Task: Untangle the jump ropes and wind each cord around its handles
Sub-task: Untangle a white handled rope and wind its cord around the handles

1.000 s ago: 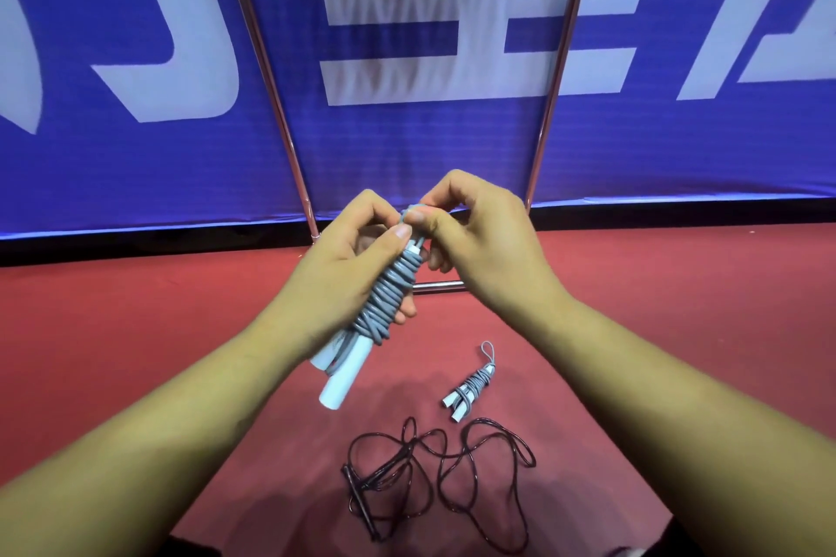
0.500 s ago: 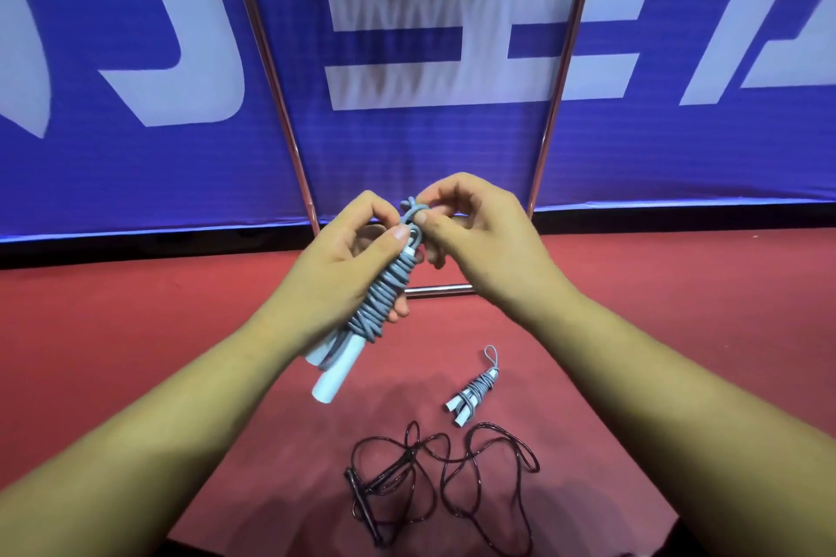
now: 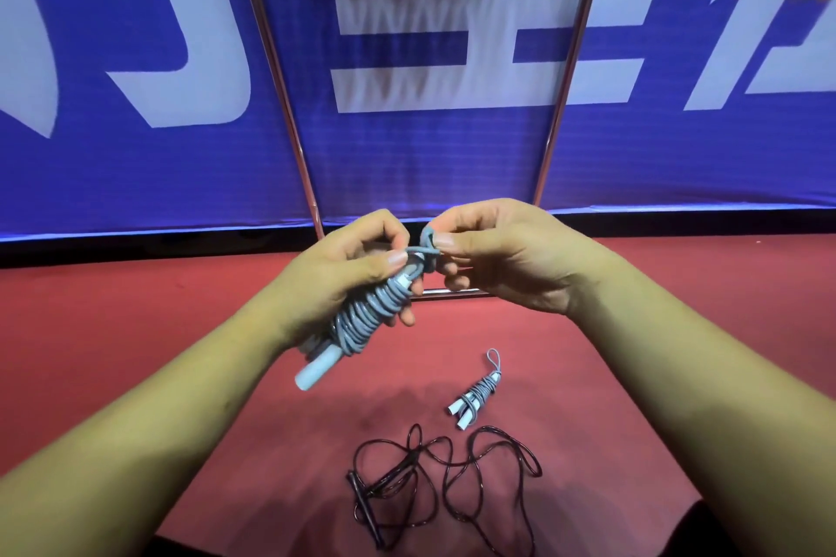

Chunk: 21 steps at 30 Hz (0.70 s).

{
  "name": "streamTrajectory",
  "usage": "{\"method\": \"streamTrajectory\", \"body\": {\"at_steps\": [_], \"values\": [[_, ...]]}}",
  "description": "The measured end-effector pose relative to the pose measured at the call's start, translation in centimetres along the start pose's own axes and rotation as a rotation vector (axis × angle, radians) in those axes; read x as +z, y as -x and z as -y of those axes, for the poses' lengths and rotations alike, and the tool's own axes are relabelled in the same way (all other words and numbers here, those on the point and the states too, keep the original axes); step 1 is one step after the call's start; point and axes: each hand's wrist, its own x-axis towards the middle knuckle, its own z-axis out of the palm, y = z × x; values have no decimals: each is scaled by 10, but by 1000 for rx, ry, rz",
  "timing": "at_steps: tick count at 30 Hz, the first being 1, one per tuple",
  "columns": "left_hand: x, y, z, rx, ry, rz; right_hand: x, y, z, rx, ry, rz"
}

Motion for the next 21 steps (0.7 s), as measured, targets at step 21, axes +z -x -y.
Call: {"method": "streamTrajectory", "body": {"at_steps": [21], "values": [[19, -22, -20, 24, -191, -241, 8, -5, 23, -321, 556, -538]]}}
